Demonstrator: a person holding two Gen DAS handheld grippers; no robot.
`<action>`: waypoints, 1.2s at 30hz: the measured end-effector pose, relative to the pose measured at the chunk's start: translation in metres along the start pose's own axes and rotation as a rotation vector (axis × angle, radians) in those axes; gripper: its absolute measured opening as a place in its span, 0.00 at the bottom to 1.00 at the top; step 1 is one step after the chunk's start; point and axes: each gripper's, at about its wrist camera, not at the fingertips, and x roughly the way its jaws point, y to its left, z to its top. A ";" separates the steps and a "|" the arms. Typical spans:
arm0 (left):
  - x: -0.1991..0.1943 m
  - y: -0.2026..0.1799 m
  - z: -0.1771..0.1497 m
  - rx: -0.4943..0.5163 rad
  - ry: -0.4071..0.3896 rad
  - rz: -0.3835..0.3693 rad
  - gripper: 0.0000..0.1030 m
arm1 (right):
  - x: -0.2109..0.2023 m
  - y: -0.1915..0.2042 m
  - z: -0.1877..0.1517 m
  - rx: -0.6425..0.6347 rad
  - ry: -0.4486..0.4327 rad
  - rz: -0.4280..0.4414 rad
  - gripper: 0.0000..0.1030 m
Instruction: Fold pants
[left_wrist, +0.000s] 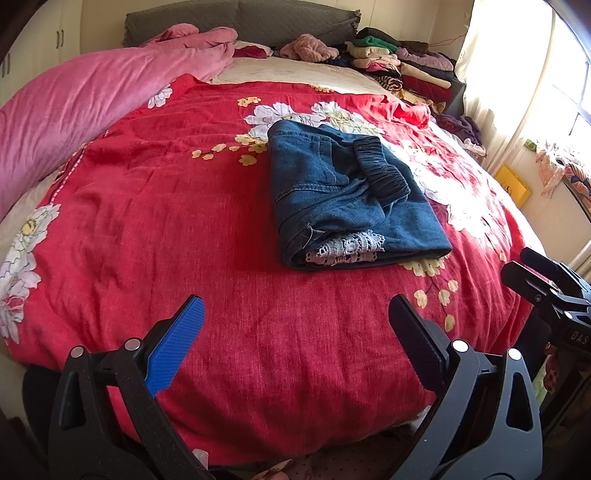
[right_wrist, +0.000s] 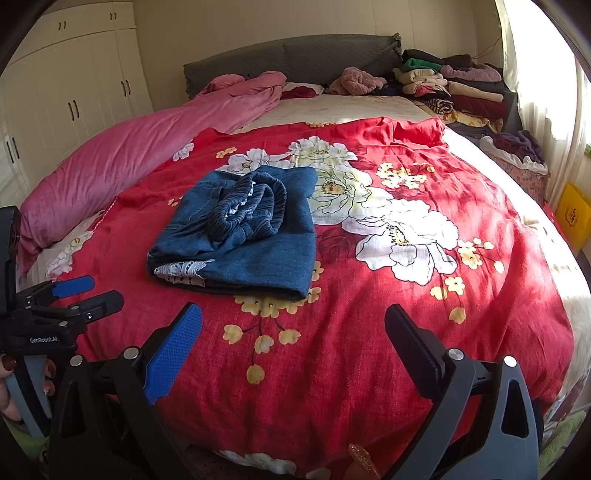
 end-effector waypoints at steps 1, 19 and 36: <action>0.000 0.000 0.000 0.001 0.000 0.000 0.91 | 0.000 0.000 0.000 -0.001 0.000 0.000 0.96; 0.004 0.000 0.001 0.011 0.019 0.025 0.91 | -0.001 -0.002 0.000 0.005 -0.002 -0.009 0.96; 0.007 0.004 0.002 0.012 0.036 0.065 0.91 | -0.001 -0.007 -0.001 0.028 0.000 -0.036 0.96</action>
